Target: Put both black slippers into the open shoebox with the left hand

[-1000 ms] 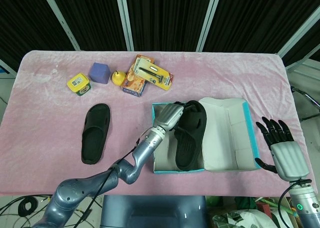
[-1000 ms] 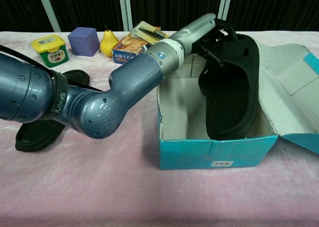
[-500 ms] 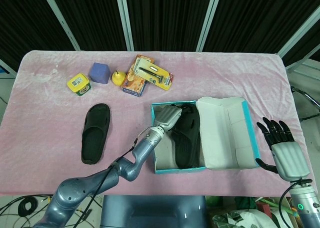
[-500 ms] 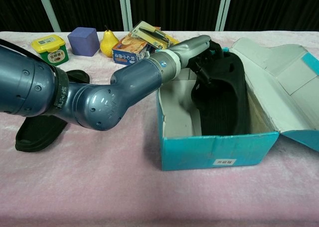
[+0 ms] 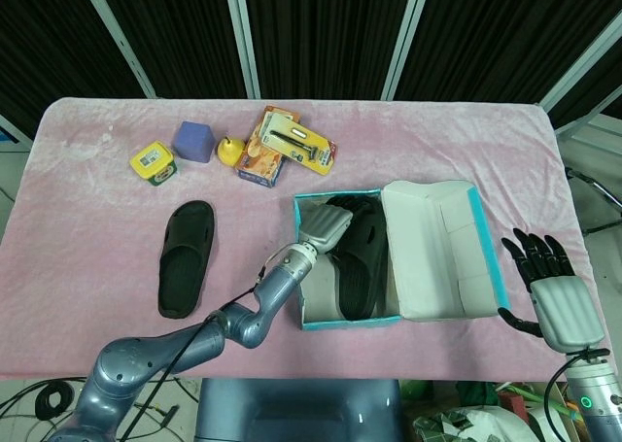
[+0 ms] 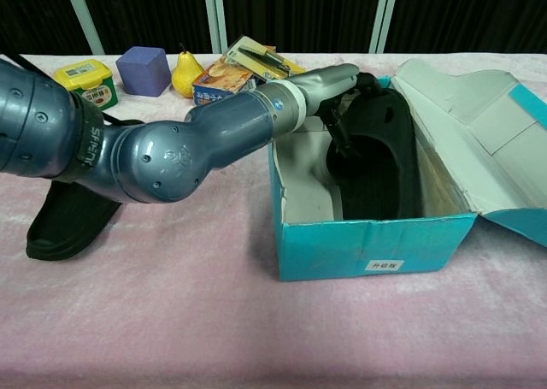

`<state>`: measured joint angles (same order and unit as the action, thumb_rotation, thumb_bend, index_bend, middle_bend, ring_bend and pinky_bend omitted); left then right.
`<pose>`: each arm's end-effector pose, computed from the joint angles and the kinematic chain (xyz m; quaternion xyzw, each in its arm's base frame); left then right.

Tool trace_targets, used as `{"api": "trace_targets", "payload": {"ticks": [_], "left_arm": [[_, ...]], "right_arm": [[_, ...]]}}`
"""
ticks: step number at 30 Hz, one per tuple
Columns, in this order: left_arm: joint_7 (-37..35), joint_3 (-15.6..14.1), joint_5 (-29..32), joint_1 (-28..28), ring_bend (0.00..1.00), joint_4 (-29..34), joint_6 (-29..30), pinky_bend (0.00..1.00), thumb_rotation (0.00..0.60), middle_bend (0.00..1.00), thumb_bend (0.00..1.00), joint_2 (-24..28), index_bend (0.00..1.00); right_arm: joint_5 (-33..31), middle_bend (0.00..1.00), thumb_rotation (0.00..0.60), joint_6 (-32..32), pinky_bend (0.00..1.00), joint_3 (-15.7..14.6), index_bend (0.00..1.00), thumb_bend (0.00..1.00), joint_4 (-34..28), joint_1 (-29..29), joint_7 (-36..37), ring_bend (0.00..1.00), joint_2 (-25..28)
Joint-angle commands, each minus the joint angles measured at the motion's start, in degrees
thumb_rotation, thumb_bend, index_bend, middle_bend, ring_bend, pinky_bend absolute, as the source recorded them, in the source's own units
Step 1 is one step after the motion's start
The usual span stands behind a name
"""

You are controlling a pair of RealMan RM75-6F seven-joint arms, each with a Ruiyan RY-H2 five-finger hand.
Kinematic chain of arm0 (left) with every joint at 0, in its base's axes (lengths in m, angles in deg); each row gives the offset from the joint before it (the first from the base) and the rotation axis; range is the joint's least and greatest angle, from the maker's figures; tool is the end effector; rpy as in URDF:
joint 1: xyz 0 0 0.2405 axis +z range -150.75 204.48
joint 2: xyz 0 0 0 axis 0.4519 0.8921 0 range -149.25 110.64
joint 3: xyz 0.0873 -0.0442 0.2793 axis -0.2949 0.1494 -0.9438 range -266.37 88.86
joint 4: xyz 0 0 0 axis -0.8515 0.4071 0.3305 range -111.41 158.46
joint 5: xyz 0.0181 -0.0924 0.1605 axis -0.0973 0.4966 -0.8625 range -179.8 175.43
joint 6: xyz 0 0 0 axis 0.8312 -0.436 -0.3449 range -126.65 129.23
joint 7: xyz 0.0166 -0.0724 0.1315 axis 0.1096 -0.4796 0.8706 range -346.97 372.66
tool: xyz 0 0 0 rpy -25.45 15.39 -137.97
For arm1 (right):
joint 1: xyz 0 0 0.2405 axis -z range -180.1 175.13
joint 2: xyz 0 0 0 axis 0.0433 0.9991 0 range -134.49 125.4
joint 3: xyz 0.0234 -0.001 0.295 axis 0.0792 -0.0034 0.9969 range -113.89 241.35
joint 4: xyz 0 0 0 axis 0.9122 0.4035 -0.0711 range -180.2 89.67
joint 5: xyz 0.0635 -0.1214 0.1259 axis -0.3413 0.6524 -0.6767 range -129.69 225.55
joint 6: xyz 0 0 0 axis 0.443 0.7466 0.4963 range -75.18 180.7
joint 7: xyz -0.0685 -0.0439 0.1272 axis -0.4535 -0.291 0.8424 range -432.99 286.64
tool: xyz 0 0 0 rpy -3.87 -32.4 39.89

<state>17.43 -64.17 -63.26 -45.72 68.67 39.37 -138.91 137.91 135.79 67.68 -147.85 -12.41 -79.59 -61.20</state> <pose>0.0225 0.4325 -0.1441 -0.7513 -0.4059 -0.4346 0.2863 -0.2810 -0.2149 0.2210 0.6499 -0.3251 0.4056 0.5545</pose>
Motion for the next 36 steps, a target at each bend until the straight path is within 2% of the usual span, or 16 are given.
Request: {"api": "trace_targets", "payload": {"ticks": [1,6,10,14,23,27,30,32,36], "left_arm": [[1.2,-0.5,-0.5,0.6,0.0,2.7,0.5,0.07,0.6,0.0,0.0,2.1,0.0],[4.1,-1.7,-0.3,1.0,0.0,5.4,-0.3,0.01,0.56,0.0,0.0,4.8,0.0],[7.1,-2.5,2.2,1.4,0.0,9.1,-2.7,0.0,0.55,0.0,0.0,8.1,0.0],[8.6,-2.6,3.1,2.6,0.0,13.3,-0.7,0.0,0.542,0.0,0.0,10.5,0.0],[13.9,-4.0,2.5,7.1,0.0,28.5,7.2,0.0,0.545,0.0,0.0,19.5,0.0],[18.8,-5.0,3.7,10.5,0.0,38.3,13.1,0.08,0.55,0.01,0.0,25.2,0.06],[24.2,-5.7,6.5,13.2,0.03,46.2,18.6,0.12,0.579,0.07,0.0,29.4,0.14],[27.7,-6.5,9.0,15.3,0.06,51.2,22.0,0.12,0.6,0.1,0.0,32.6,0.15],[33.8,-9.2,13.2,18.3,0.07,58.5,26.4,0.12,0.6,0.12,0.0,38.3,0.16]], "right_arm": [[0.1,0.0,0.6,0.0,0.01,0.0,0.0,0.08,-0.1,0.0,-0.1,0.0,0.0],[0.3,0.0,0.6,0.1,0.01,0.0,0.0,0.08,-0.4,0.0,-0.2,0.0,0.0],[0.2,0.0,0.6,0.1,0.01,0.0,0.0,0.08,-0.6,0.1,-0.3,0.0,0.0],[0.2,0.0,0.6,0.0,0.01,0.1,0.0,0.08,-0.7,0.1,-0.3,0.0,0.0],[0.3,0.0,0.6,0.0,0.01,0.4,0.0,0.08,-0.7,-0.1,-0.2,0.0,-0.1],[0.4,0.0,0.6,-0.2,0.01,0.5,0.0,0.08,-0.5,-0.4,-0.1,0.0,-0.2],[0.4,0.0,0.6,-0.4,0.01,0.5,0.0,0.08,-0.2,-0.6,0.2,0.0,-0.4],[0.3,0.0,0.6,-0.6,0.02,0.6,0.0,0.08,0.1,-0.7,0.7,0.0,-0.7],[0.3,0.0,0.6,-1.3,0.01,0.6,0.0,0.08,1.0,-1.1,1.6,0.0,-1.1]]}}
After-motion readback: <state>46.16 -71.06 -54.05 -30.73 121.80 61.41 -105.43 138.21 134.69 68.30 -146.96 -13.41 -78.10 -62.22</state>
